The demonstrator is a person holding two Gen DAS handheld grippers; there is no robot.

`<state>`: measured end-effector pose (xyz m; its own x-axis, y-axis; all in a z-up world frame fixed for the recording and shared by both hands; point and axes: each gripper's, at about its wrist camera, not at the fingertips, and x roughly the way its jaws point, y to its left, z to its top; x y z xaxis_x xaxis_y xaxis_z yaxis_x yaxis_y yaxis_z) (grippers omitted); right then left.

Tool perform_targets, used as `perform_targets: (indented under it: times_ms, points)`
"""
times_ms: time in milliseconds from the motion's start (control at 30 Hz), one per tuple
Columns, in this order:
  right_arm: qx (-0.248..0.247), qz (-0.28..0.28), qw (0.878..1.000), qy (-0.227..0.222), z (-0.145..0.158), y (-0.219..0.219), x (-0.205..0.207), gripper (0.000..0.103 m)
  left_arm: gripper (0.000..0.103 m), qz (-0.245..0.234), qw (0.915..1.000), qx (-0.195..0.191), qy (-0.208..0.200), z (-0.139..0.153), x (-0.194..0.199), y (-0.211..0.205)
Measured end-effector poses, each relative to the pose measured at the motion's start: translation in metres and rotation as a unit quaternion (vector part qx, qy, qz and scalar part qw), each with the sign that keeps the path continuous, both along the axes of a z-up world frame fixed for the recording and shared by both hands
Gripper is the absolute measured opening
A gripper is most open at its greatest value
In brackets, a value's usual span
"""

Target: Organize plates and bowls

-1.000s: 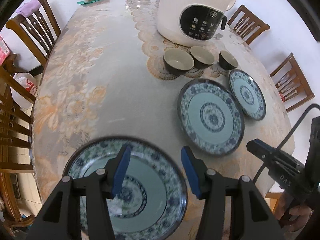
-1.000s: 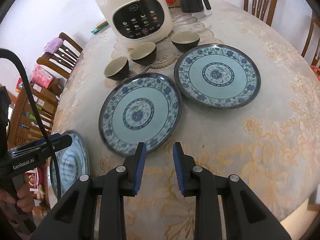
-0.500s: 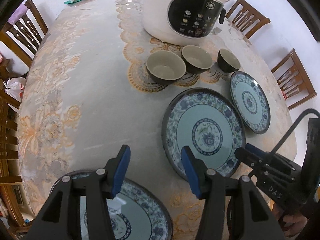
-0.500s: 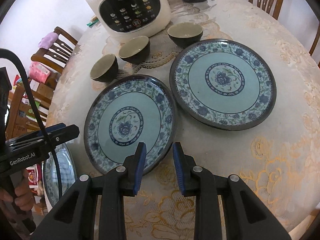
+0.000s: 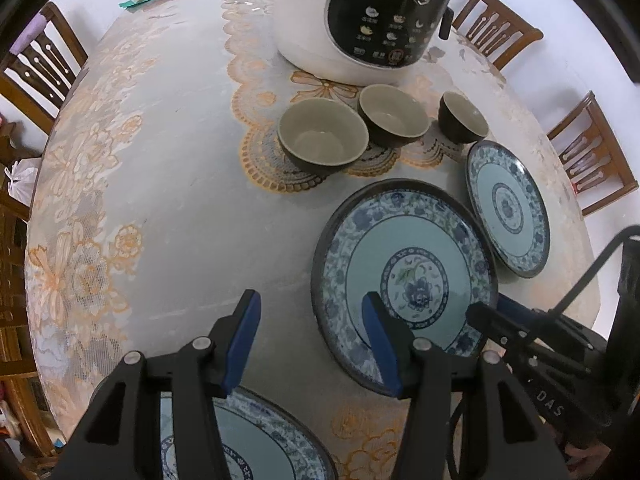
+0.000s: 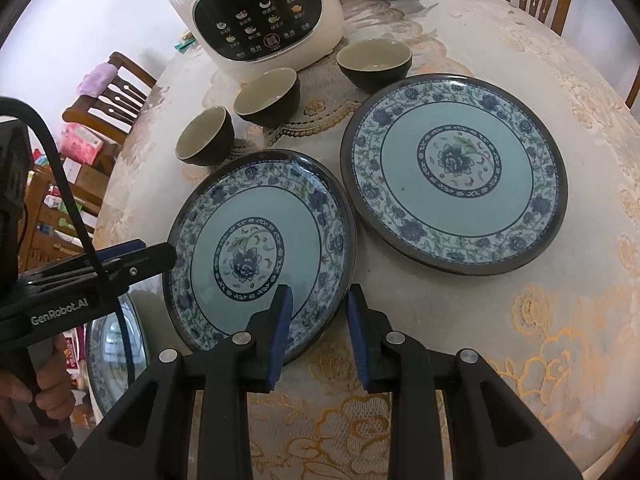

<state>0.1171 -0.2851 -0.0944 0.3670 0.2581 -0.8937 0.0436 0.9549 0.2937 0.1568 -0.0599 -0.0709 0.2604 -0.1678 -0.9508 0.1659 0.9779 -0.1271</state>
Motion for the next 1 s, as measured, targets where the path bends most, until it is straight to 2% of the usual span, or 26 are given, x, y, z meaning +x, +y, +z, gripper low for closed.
perform_targets:
  times_ms: [433,633,900,1000]
  points:
    - [0.042,-0.013,0.999,-0.019,0.0,-0.014,-0.006,0.029,0.056,-0.006,0.9996,0.008,0.024,-0.02,0.002,-0.013]
    - [0.03,-0.004,0.999,-0.026,0.001,-0.011,-0.007,0.029,0.056,-0.014,0.9994,0.028,0.014,-0.021,0.0,-0.021]
    - [0.014,-0.004,1.0,-0.025,0.003,-0.008,-0.006,0.029,0.059,-0.006,0.9995,0.028,0.015,-0.021,0.001,-0.018]
    - [0.031,-0.012,0.999,-0.022,0.002,-0.014,-0.005,0.029,0.06,-0.003,0.9994,0.03,0.014,-0.021,0.002,-0.02]
